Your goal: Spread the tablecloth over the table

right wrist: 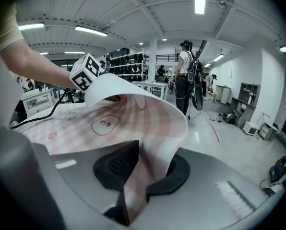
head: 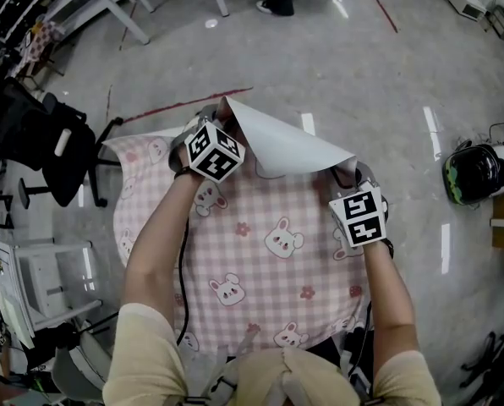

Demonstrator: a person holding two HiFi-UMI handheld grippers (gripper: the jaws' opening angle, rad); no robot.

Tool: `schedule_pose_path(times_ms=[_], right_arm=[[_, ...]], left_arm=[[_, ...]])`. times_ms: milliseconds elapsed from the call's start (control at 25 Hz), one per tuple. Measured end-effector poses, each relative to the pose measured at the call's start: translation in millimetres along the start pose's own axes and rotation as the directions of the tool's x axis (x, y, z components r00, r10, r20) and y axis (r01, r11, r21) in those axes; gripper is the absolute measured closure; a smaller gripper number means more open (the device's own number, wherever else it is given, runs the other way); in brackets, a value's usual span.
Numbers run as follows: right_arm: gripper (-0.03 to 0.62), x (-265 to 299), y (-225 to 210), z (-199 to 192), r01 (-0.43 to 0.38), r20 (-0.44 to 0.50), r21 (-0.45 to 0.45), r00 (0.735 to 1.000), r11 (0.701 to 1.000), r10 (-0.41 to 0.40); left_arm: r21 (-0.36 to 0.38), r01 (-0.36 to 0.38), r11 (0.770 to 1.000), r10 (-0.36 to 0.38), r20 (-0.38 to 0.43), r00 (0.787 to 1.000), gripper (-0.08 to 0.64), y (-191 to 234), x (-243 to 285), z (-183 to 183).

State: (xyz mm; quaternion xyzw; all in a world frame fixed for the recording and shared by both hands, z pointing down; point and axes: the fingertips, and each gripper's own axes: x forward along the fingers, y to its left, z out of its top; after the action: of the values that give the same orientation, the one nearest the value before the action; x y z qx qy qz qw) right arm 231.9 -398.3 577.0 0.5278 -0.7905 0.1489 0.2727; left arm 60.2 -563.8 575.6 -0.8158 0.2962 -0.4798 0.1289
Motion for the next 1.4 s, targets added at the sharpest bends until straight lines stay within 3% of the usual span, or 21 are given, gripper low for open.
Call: schedule_pose_path(times_ms=[480, 760, 1000, 1400], right_arm=[[0.473, 3.6, -8.2, -4.1, 0.063, -0.003, 0.015, 0.998, 0.998, -0.063], [0.383, -8.7, -27.3, -5.3, 0.163, 0.001, 0.046, 0.987, 0.986, -0.163], [0.351, -24.7, -36.5, -6.9, 0.230, 0.024, 0.057, 0.973, 0.972, -0.231], [0.350, -48.8, -18.1, 3.1, 0.220, 0.073, 0.084, 0.971, 0.972, -0.226]], left_arm=[[-0.047, -0.080, 0.996, 0.083, 0.058, 0.995, 0.347, 11.8, -2.3, 0.6], [-0.070, -0.125, 0.990, 0.130, 0.069, 0.989, 0.276, 18.4, -11.9, -1.7], [-0.099, -0.120, 0.988, 0.128, 0.082, 0.988, 0.250, 13.5, -21.4, -2.9], [-0.176, -0.046, 0.983, 0.071, 0.138, 0.988, 0.252, -3.7, -52.7, 4.6]])
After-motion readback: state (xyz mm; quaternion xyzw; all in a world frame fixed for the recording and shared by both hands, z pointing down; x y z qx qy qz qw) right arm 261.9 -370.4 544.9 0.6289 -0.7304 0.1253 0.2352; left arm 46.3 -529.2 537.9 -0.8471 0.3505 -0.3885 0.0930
